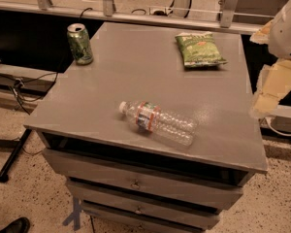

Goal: Move green jalapeno chip bag near green can

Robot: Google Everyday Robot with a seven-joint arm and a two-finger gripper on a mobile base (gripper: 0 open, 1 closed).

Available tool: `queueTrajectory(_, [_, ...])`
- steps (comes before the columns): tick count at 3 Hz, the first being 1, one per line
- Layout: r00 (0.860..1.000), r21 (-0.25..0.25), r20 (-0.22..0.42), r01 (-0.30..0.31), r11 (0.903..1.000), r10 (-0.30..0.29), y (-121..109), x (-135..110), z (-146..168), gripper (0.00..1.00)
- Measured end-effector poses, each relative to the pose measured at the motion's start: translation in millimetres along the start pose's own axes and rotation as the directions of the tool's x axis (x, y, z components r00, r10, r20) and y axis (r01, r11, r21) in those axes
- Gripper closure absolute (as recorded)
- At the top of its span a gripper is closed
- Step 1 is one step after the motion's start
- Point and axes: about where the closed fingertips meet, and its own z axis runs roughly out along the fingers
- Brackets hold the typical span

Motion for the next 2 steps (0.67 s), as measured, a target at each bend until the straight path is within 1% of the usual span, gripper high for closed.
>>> queueTrajectory(1, [0.996,0.076,0.062,-0.067,0.9949,0.062,-58,6,30,0.0])
queueTrajectory(2, [0.973,0.13,0.155,-0.192,0.9726,0.172,-120,10,69,0.0])
